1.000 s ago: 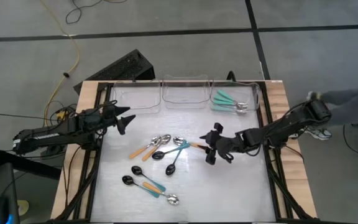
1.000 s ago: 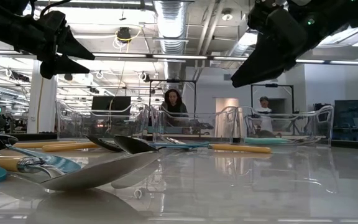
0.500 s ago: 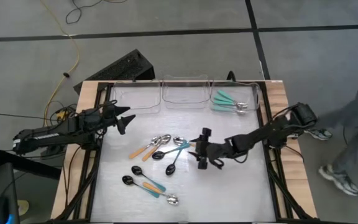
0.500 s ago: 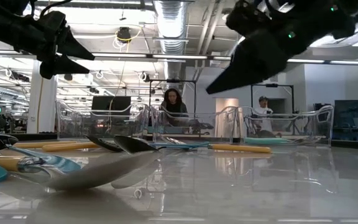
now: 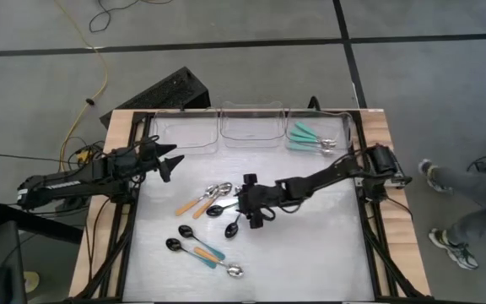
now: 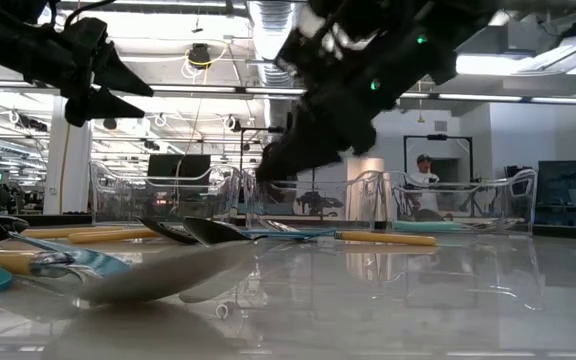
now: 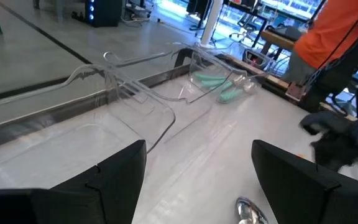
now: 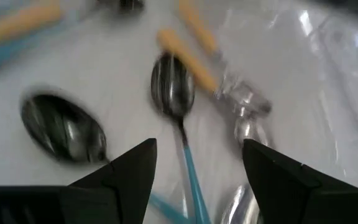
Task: Sort silverware by color (type)
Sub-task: Put the top center blue spoon into the top left transparent bin
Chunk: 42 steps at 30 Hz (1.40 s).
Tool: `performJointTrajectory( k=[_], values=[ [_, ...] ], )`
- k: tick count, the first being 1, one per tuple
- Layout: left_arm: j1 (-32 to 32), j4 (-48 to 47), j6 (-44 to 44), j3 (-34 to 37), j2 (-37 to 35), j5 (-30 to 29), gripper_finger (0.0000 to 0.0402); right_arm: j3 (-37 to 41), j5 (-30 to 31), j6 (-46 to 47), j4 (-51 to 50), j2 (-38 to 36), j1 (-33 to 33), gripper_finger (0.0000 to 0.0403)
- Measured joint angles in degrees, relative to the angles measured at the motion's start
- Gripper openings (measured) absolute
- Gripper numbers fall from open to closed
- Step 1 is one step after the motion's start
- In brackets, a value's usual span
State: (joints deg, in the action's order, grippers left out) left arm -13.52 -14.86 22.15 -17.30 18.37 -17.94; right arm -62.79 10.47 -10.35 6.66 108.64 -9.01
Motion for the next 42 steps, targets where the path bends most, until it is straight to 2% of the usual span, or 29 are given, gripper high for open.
performJointTrajectory(
  k=[11, 14, 25, 42],
  values=[
    [0.0, -0.2, 0.0, 0.0, 0.0, 0.1, 0.0277, -9.7, -3.8, -0.7, -12.1, 6.0, 2.5, 0.0265],
    [0.0, -0.1, 0.0, 0.0, 0.0, 0.1, 0.0277, -10.1, -6.4, -0.7, -12.0, 6.1, 3.2, 0.0265],
    [0.0, 0.1, 0.0, 0.0, 0.0, 0.1, 0.0277, -10.0, -9.3, -0.7, -11.0, 6.1, 4.7, 0.0265],
    [0.0, 0.3, -0.7, 0.0, 0.0, 0.1, 0.0277, -10.0, -9.3, 0.0, -9.7, 8.9, 4.7, 0.0265]
  ],
)
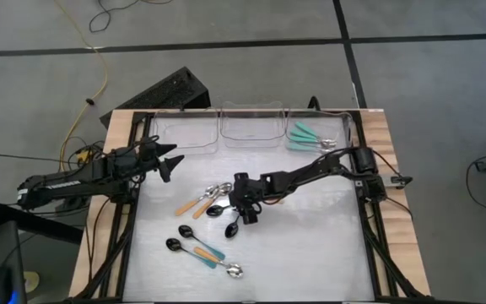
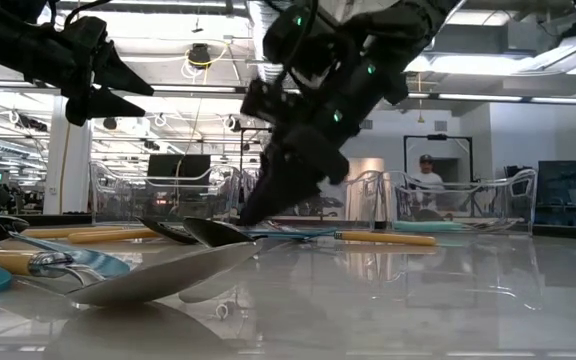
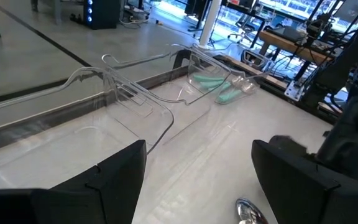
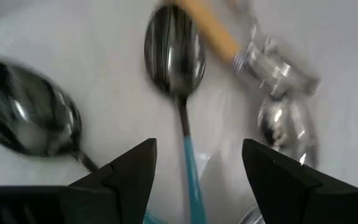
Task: Sort silverware by color (type)
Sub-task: Put the top center blue spoon into the top left transparent bin
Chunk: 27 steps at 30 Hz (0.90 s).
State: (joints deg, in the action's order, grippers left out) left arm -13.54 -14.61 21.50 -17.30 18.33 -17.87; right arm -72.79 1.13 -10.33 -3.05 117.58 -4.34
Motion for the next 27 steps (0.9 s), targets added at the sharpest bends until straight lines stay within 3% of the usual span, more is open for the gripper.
performJointTrajectory(
  k=[10, 24, 27],
  values=[
    [0.0, 0.0, 0.0, 0.0, 0.0, -0.1, 0.0277, -0.1, -2.5, 2.1, -0.1, 1.6, 0.4, 0.0248],
    [0.0, 0.0, 0.1, 0.0, 0.0, -0.1, 0.0277, -0.1, -4.4, 3.9, -1.2, 1.6, 0.4, 0.0060],
    [0.0, 0.0, 0.1, 0.0, 0.0, -0.1, 0.0277, -0.1, -4.3, 4.3, -1.2, 1.6, 0.4, 0.0037]
  ],
)
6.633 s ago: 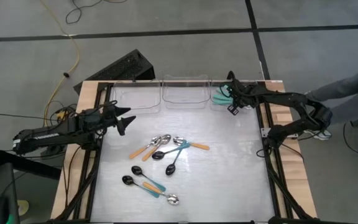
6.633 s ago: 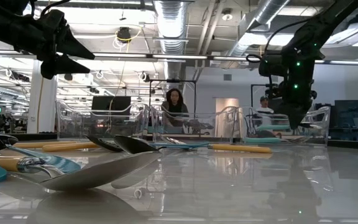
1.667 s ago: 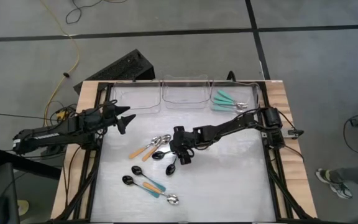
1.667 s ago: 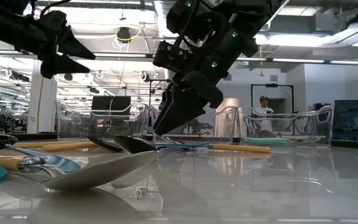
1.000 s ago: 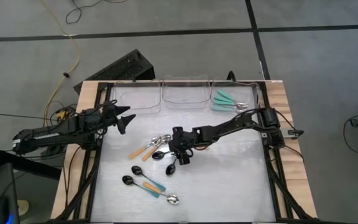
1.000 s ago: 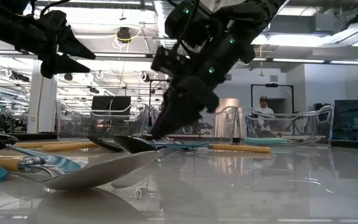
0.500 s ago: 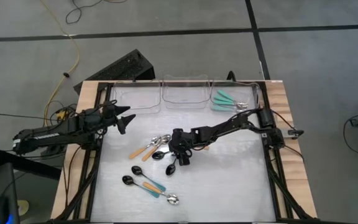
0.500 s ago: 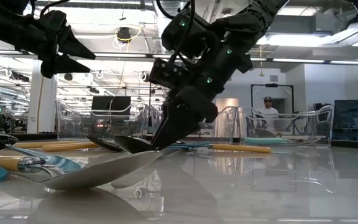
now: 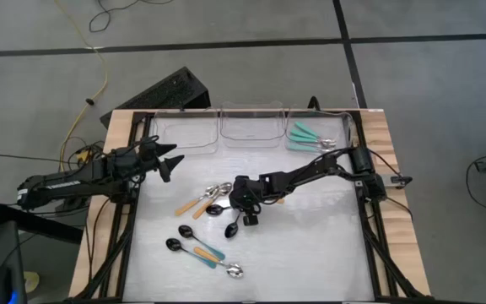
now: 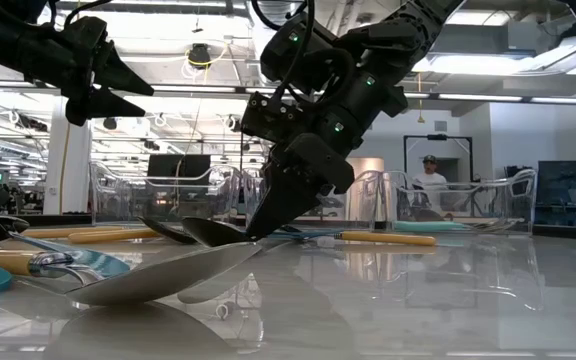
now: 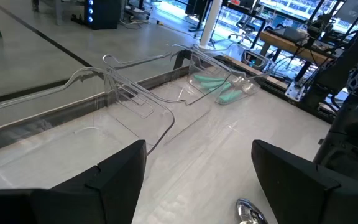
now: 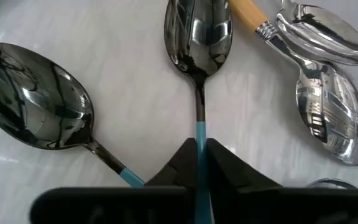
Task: Sort silverware by color (type)
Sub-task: Put the top center blue spoon into the top left transparent bin
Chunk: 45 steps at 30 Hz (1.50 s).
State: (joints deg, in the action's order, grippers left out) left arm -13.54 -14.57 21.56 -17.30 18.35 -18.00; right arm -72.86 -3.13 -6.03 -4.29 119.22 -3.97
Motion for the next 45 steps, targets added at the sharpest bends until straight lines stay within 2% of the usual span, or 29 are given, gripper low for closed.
performJointTrajectory(
  k=[7, 17, 25, 31, 36, 45],
  values=[
    [0.0, 0.2, 0.0, 0.0, 0.0, 0.0, 0.0277, 0.2, 0.0, 0.2, -0.5, -1.0, 0.0, 0.0037],
    [0.0, 1.7, -0.5, 0.0, 0.0, 0.0, 0.0277, 0.2, 0.4, 0.0, -0.7, -8.6, 2.0, 0.0037],
    [0.0, 1.7, -0.8, 0.0, 0.0, 0.0, 0.0277, -0.5, 8.4, -0.9, 0.1, -13.8, 7.1, 0.0040],
    [0.0, 1.6, -0.8, 0.0, 0.0, 0.0, 0.0277, -8.8, 10.1, -1.6, -0.3, -12.0, 11.8, 0.0041],
    [0.0, 1.6, -2.1, 0.0, 0.0, 0.2, 0.0277, -18.0, 15.4, -2.0, -0.6, -7.1, 15.0, 0.0041],
    [0.0, 1.4, -2.3, 0.0, 0.0, 0.7, 0.0277, -33.3, 13.7, 2.2, -1.1, 4.0, 20.4, 0.0042]
  ],
)
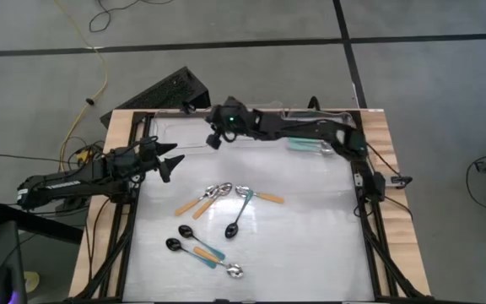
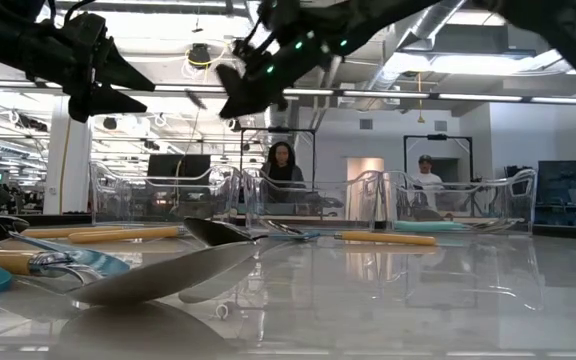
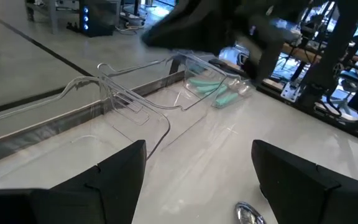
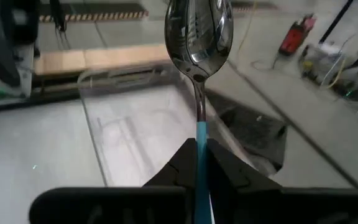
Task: Sort silverware by color (type)
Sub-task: Put the top center blue spoon into the top left transparent bin
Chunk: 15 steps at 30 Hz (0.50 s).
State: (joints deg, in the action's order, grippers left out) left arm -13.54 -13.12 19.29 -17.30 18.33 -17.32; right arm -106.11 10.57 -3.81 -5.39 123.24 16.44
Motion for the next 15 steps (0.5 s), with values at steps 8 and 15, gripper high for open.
performJointTrajectory(
  k=[8, 15],
  values=[
    [0.0, 0.0, 0.0, 0.0, 0.0, 0.1, 0.0277, -11.9, -3.2, 0.8, -0.8, 10.3, 0.3, 0.0042],
    [0.0, 0.0, 0.0, 0.0, 0.0, 0.2, 0.0277, -21.1, -3.3, 2.2, -1.9, 16.7, 0.6, 0.0042]
  ],
)
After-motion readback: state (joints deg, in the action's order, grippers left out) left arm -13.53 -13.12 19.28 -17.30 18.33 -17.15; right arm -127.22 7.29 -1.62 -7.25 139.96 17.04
